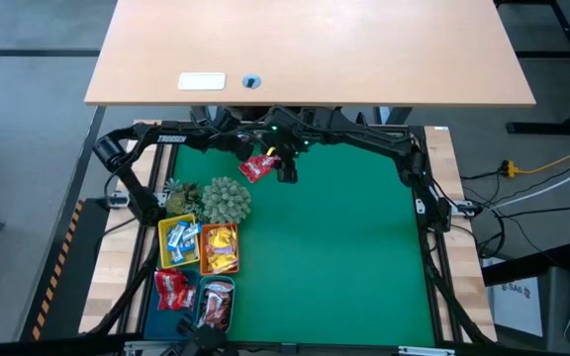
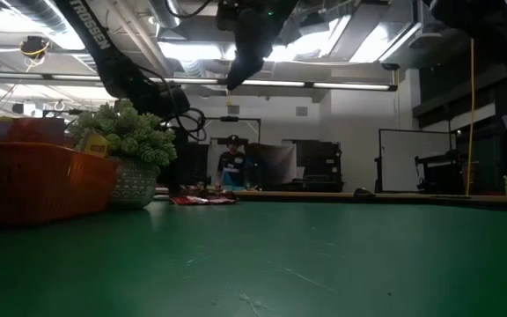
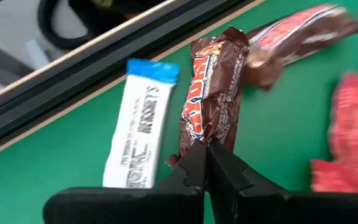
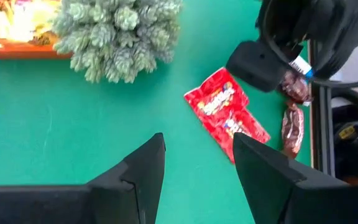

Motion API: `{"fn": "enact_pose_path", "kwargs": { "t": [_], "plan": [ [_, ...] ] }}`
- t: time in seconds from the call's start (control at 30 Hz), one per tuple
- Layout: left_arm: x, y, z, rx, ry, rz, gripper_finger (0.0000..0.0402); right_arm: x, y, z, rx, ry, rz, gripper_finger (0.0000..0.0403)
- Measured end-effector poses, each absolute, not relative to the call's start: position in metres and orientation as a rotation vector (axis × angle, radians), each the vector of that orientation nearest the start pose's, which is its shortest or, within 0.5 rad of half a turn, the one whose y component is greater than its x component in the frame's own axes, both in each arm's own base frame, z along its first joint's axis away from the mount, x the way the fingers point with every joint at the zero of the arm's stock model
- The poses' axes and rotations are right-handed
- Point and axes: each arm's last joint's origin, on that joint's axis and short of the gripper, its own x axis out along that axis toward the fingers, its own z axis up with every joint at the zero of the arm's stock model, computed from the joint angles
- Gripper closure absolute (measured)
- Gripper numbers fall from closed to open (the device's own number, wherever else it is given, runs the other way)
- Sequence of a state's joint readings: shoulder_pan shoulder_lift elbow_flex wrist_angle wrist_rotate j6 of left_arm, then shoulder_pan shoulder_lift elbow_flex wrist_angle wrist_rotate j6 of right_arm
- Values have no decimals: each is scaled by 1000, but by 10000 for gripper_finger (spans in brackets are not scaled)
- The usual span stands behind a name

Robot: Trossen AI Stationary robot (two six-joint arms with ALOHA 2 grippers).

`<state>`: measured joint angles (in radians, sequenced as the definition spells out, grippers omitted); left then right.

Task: Sort candy
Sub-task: Put the brown chocolate into the green basket

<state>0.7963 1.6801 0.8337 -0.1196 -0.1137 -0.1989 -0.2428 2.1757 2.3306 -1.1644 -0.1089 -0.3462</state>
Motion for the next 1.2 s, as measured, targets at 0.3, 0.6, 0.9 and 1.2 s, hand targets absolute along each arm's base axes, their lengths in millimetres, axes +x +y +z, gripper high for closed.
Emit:
{"fn": "enact_pose_path", "kwargs": {
  "t": [0.3,0.6,0.9,1.2],
  "plan": [
    [204,209,185,-484,799,833,401,430,-115,332,-102,1097,61,215],
    [176,154,233,-501,890,702,401,426,-124,335,-127,1083,75,215],
    [143,84,272,-587,867,370,401,427,-123,334,-126,1086,80,215],
    [128,17,290,-752,882,36,401,427,-123,333,-134,1091,67,215]
  ]
}}
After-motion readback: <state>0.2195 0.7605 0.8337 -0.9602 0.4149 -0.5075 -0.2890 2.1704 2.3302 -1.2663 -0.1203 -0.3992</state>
